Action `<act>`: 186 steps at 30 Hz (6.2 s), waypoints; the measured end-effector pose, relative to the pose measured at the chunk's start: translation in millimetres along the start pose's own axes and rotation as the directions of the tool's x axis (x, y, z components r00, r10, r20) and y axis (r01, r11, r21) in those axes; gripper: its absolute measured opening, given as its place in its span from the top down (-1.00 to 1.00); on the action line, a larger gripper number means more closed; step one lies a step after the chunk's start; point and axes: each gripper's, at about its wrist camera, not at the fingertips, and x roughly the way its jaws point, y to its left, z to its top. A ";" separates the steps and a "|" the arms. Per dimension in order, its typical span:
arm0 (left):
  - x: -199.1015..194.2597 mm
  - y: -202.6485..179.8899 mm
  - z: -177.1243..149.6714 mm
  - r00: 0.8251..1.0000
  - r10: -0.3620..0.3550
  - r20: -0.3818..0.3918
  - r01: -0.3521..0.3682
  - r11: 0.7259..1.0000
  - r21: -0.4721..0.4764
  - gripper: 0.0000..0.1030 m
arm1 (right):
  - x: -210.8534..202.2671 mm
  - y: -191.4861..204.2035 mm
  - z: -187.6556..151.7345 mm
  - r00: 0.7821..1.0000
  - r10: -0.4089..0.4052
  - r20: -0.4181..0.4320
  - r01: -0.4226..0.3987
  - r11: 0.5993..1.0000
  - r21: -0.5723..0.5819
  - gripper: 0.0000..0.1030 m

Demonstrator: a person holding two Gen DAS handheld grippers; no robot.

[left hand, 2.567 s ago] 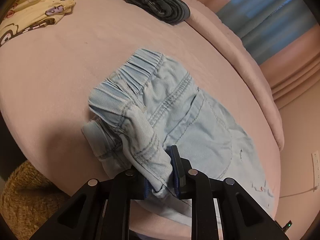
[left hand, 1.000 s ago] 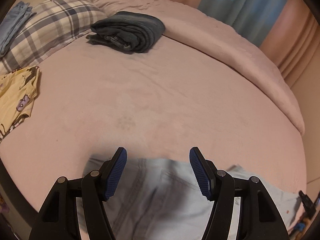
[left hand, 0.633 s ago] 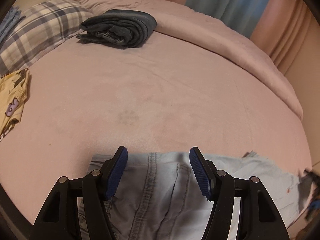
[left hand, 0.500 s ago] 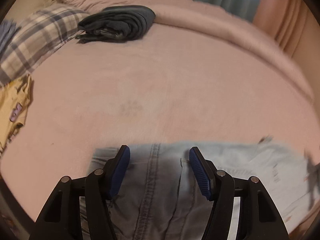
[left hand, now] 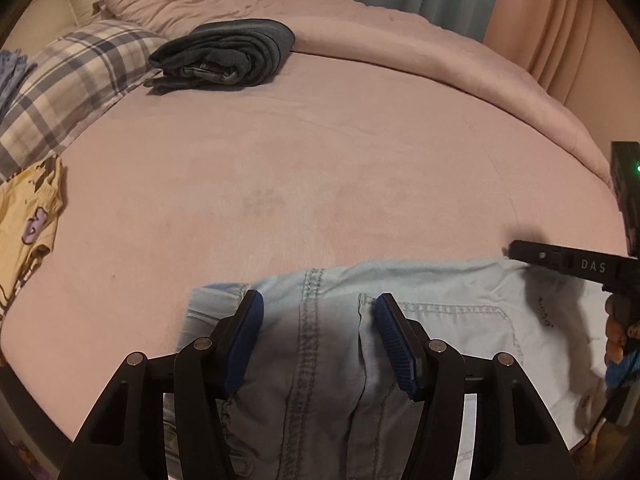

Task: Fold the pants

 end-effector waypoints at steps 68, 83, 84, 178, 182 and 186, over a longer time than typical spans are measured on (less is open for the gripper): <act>-25.9 -73.4 -65.0 0.979 -0.188 -0.085 0.175 0.975 -0.140 -0.36 | -83.9 -66.4 -119.9 0.985 -0.140 0.100 0.114 0.966 0.232 -0.48; -26.6 -85.3 -78.7 0.994 -0.094 -0.062 0.086 0.989 -0.117 -0.36 | -109.4 -104.7 -148.5 0.972 -0.213 0.097 0.181 0.947 0.266 -0.47; -27.1 -84.7 -79.2 0.994 -0.094 -0.061 0.086 0.990 -0.115 -0.36 | -110.5 -107.4 -149.2 0.971 -0.217 0.096 0.185 0.945 0.268 -0.47; -27.9 -246.5 -65.2 0.833 -0.509 -0.218 0.539 0.836 0.106 -0.23 | -268.9 -252.1 -236.2 0.778 -0.479 0.408 0.161 0.778 0.607 0.73; -30.6 -237.8 -34.2 0.791 -0.592 -0.157 0.598 0.802 -0.012 -0.23 | -254.1 -179.0 -203.4 0.808 -0.262 0.527 0.041 0.918 0.394 0.73; -12.1 -243.2 -21.6 0.756 -0.628 -0.182 0.626 0.776 -0.078 -0.23 | -198.1 -126.4 -189.2 0.883 -0.064 0.465 -0.065 0.964 0.257 0.73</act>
